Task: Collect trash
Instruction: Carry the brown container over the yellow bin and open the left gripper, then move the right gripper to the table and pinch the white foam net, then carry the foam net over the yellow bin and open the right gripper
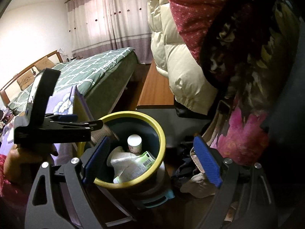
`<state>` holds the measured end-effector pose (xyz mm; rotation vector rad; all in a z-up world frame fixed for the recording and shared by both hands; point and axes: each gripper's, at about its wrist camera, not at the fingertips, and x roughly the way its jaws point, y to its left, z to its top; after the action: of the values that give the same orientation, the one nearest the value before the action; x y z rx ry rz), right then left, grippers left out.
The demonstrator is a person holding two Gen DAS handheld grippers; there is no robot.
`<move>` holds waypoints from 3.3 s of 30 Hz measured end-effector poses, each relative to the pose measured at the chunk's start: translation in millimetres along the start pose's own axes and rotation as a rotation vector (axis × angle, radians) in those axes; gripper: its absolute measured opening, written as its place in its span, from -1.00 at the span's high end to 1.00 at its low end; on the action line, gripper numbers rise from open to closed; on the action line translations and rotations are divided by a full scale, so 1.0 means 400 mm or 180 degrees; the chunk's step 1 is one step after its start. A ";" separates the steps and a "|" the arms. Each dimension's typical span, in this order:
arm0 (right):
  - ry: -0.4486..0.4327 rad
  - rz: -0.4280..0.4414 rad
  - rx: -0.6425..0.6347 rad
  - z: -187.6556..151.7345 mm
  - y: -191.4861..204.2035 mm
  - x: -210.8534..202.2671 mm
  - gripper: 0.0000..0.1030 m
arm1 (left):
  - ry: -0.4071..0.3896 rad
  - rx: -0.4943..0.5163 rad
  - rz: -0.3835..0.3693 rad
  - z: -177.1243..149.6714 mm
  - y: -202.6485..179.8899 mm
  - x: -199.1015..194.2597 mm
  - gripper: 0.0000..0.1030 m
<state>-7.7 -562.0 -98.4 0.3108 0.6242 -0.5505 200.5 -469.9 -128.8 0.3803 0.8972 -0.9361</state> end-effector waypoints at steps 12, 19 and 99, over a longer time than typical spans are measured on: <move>0.0209 0.0265 -0.0276 -0.016 0.143 0.061 -0.64 | -0.0655 -0.0590 0.0481 -0.192 0.308 -0.326 -0.89; 0.0316 0.0512 -0.0594 -0.018 0.311 0.097 -0.64 | -0.0855 -0.1175 0.1021 -0.402 0.554 -0.514 -0.90; 0.0522 0.0963 -0.0159 0.018 0.562 0.159 0.62 | -0.1087 -0.1847 0.2274 -0.810 0.841 -0.763 -0.90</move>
<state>167.2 -407.2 -107.8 0.3977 0.7324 -0.2199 231.1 86.6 -105.4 0.0186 0.6066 -0.0561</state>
